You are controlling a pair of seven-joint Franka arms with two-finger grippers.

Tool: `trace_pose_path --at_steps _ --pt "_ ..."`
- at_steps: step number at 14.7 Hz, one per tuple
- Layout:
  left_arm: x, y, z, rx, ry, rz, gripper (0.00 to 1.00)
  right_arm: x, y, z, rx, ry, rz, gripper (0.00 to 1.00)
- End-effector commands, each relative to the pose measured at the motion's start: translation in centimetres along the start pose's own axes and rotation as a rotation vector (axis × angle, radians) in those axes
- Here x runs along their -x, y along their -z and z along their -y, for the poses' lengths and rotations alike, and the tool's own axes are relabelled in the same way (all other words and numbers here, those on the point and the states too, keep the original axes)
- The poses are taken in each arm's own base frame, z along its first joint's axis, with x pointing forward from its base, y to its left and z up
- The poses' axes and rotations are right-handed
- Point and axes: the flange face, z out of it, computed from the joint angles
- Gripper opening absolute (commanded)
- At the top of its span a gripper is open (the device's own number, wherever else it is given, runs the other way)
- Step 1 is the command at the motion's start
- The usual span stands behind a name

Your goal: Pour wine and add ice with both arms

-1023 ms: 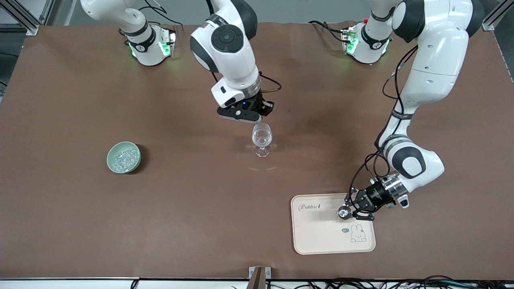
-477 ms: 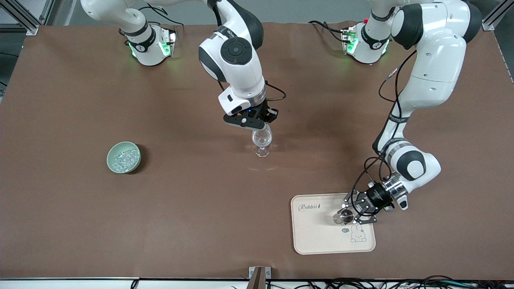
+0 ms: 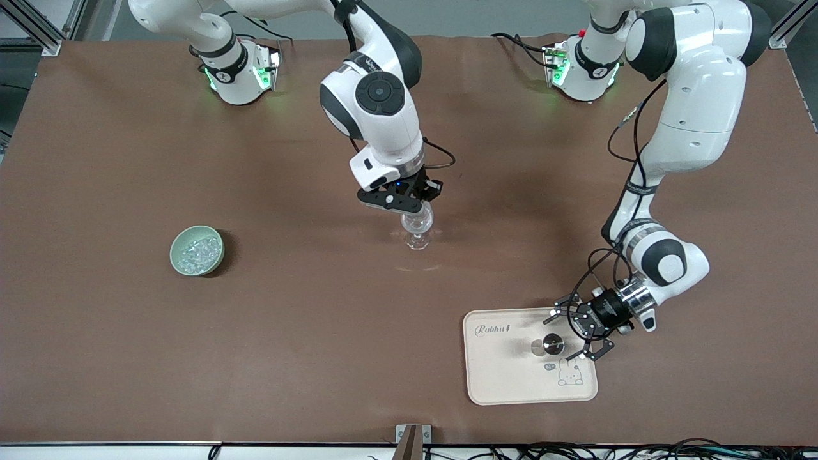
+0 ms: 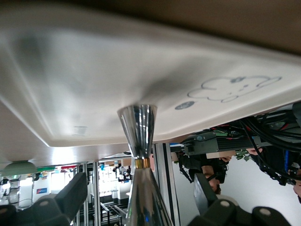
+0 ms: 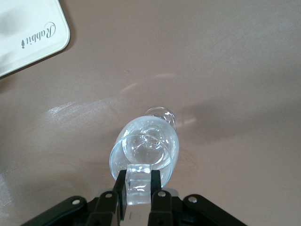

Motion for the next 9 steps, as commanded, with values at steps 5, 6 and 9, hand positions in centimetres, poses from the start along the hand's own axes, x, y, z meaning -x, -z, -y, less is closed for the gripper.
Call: trace_pose_path --at_steps 5,6,9 --pt "4.1 8.8 -2.1 -0.272 -0.192 -0.105 1.00 -0.3 0.3 0.3 -0.011 -0.013 0.006 0.15" --pt "5.7 10.4 -2.7 -0.319 -0.235 -0.135 1.00 -0.3 0.1 0.3 -0.008 -0.012 0.006 0.15" --pt "10.9 13.1 -4.0 -0.458 -0.410 -0.255 1.00 -0.1 -0.1 0.4 -0.007 -0.009 0.007 0.20"
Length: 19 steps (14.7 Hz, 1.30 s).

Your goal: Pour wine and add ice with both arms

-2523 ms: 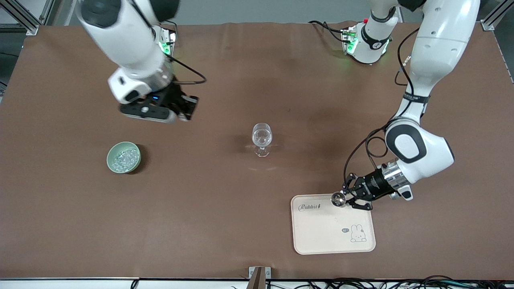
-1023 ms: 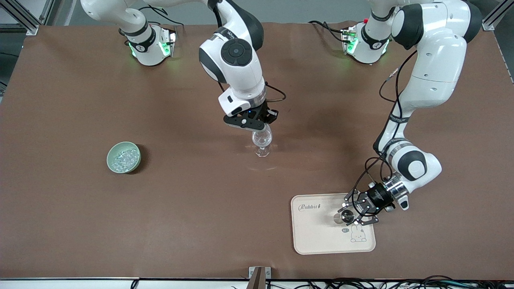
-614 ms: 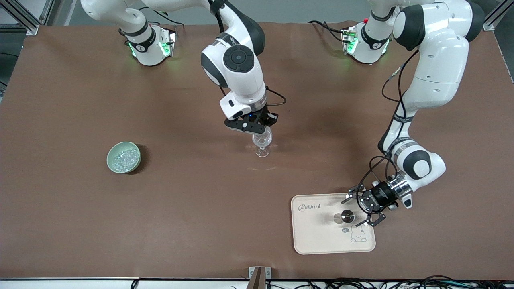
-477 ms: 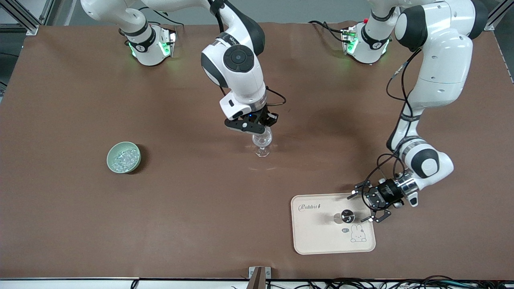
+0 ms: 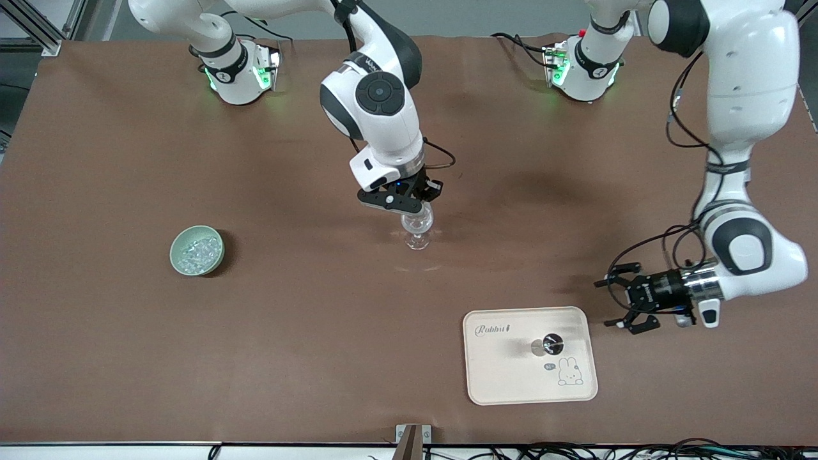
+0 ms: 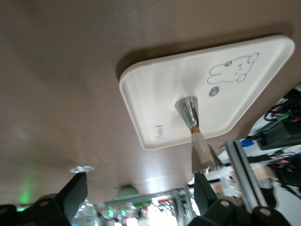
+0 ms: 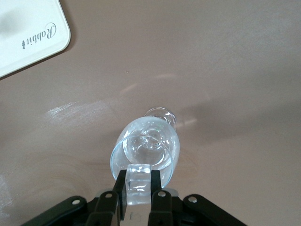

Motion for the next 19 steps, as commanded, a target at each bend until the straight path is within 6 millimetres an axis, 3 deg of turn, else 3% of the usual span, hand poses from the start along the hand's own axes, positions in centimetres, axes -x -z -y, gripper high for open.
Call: trace_pose_path --at_steps 1,3,7,10,14,16,19 --pt "4.5 3.6 -1.3 -0.098 -0.129 -0.084 1.00 0.0 0.0 0.3 -0.006 -0.009 0.008 0.25" --pt "9.2 7.3 -3.9 -0.202 -0.287 -0.205 1.00 -0.1 0.1 0.3 -0.008 -0.011 0.008 0.36" --pt "19.8 10.9 -7.5 -0.221 -0.523 -0.340 1.00 0.3 0.0 0.5 -0.009 -0.010 0.011 0.55" --pt "22.2 13.8 -7.8 -0.156 -0.555 -0.375 1.00 -0.6 0.7 0.3 -0.015 -0.013 0.007 0.71" --pt "27.4 20.8 -6.3 -0.090 -0.620 -0.419 1.00 -5.7 5.8 -2.1 -0.030 -0.031 -0.050 0.99" --pt "29.2 22.4 -4.8 -0.226 -0.806 -0.473 1.00 -9.4 10.1 -5.1 -0.033 -0.024 -0.134 1.00" --pt "32.4 24.9 -3.1 -0.358 -1.042 -0.566 1.00 -12.9 15.0 -9.9 0.017 0.014 -0.167 1.00"
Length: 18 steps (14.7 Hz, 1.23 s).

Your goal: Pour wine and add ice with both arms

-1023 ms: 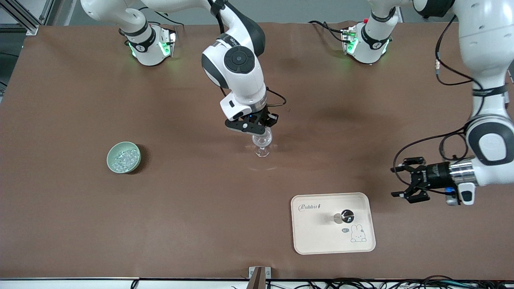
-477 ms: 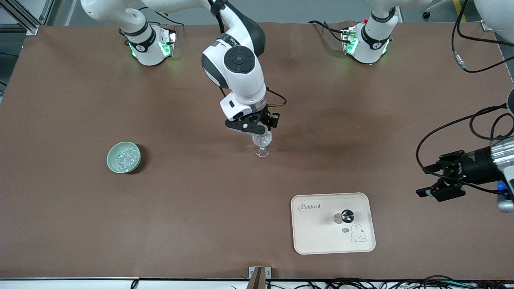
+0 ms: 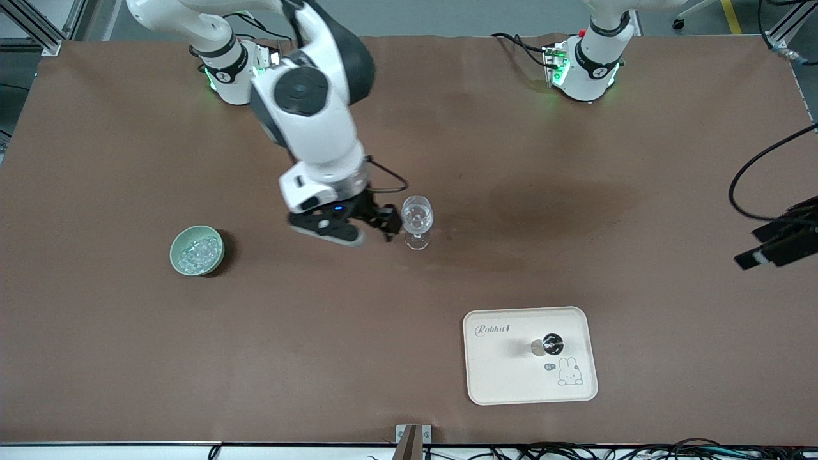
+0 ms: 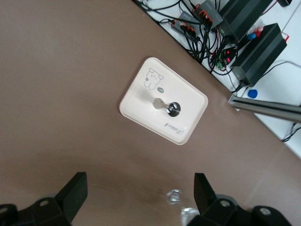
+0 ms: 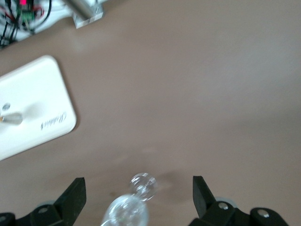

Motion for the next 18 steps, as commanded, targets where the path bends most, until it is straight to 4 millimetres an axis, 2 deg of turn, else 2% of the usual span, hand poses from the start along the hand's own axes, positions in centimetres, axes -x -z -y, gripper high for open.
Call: trace_pose_path --at_steps 1,3,4,6,8,9,11,12,13,14,16,18 --pt "2.5 2.8 -0.3 -0.099 -0.231 -0.046 1.00 -2.8 4.5 -4.6 0.040 0.040 -0.009 1.00" --pt "4.0 4.8 0.1 -0.168 -0.339 -0.048 1.00 -4.5 7.4 -8.0 0.086 0.045 -0.001 1.00" --pt "5.3 6.2 -0.1 -0.182 -0.403 -0.041 1.00 -5.4 8.6 -10.0 0.119 0.045 -0.001 1.00" --pt "8.0 8.8 0.4 -0.233 -0.494 -0.049 1.00 -7.3 11.4 -14.6 0.160 0.015 0.012 1.00" --pt "10.5 10.1 -0.2 -0.271 -0.669 -0.046 1.00 -8.9 14.4 -19.5 0.178 0.049 0.031 1.00" --pt "11.7 10.6 0.4 -0.286 -0.688 -0.039 1.00 -9.5 15.6 -21.9 0.185 0.049 0.038 1.00" --pt "14.0 10.0 1.1 -0.303 -0.706 -0.021 0.99 -10.6 18.2 -26.7 0.188 0.074 0.042 1.00" --pt "14.2 9.5 1.1 -0.312 -0.713 -0.023 0.99 -10.8 19.2 -28.6 0.193 0.107 0.053 1.00" --pt "14.5 8.7 0.1 -0.327 -0.727 -0.015 0.99 -11.1 20.1 -30.6 0.197 0.125 0.065 1.00" --pt "14.9 8.1 -0.7 -0.353 -0.734 -0.014 0.99 -11.6 20.5 -32.4 0.199 0.141 0.075 1.00" --pt "13.8 6.7 -1.3 -0.362 -0.671 -0.012 0.99 -12.9 20.8 -35.7 0.193 0.163 0.081 1.00" --pt "13.4 5.9 -1.9 -0.360 -0.651 -0.007 0.99 -13.2 19.5 -37.8 0.197 0.162 0.104 1.00"
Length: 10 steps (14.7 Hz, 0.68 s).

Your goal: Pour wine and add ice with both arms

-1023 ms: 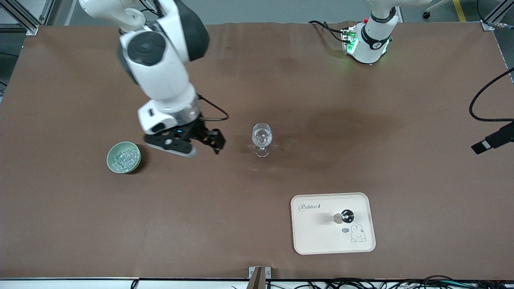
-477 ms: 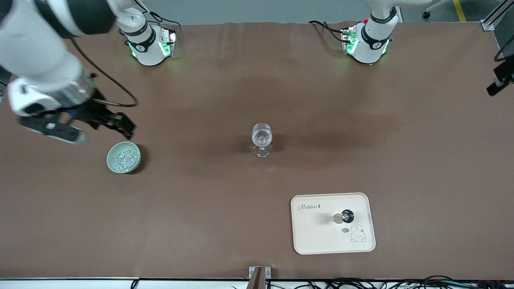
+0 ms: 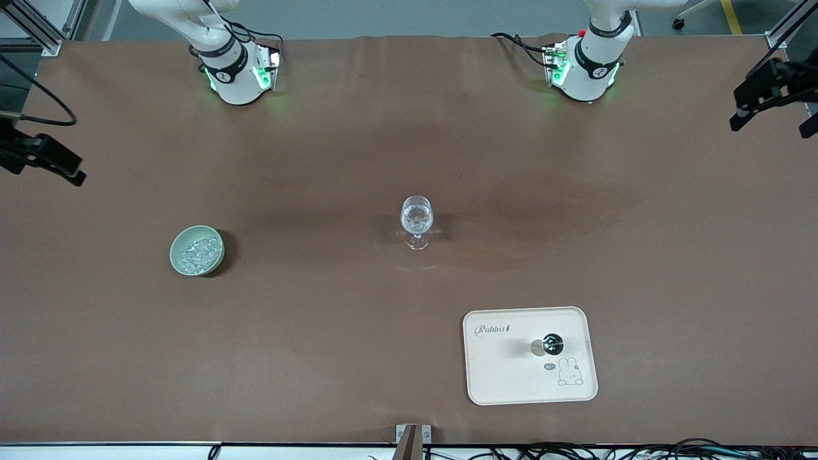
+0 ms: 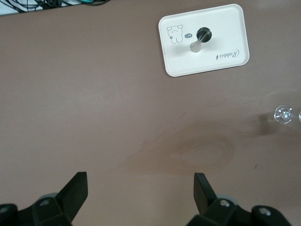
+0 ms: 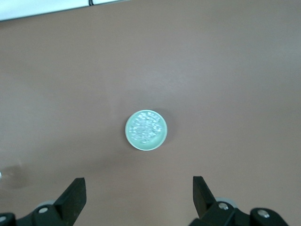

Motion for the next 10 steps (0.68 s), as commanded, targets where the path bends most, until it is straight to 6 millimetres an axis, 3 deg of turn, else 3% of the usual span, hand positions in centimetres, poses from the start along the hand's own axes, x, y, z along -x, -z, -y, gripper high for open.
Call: trace_pose_path --at_steps 1,3,6,10 --pt "-0.9 -0.6 -0.2 -0.011 0.025 0.002 0.99 0.8 -1.8 -1.7 -0.018 0.004 -0.009 1.00" --pt "-1.8 -2.1 -1.4 -0.009 0.031 0.028 0.99 0.9 -2.3 -1.6 -0.061 -0.001 -0.043 1.00" --pt "-2.9 -3.7 -2.2 -0.010 0.058 0.052 0.99 1.2 -0.1 -1.3 -0.063 -0.001 -0.043 1.00" --pt "-2.8 -3.7 -2.2 0.004 0.070 0.057 0.99 0.9 -0.2 -2.6 -0.062 -0.019 -0.037 1.00"
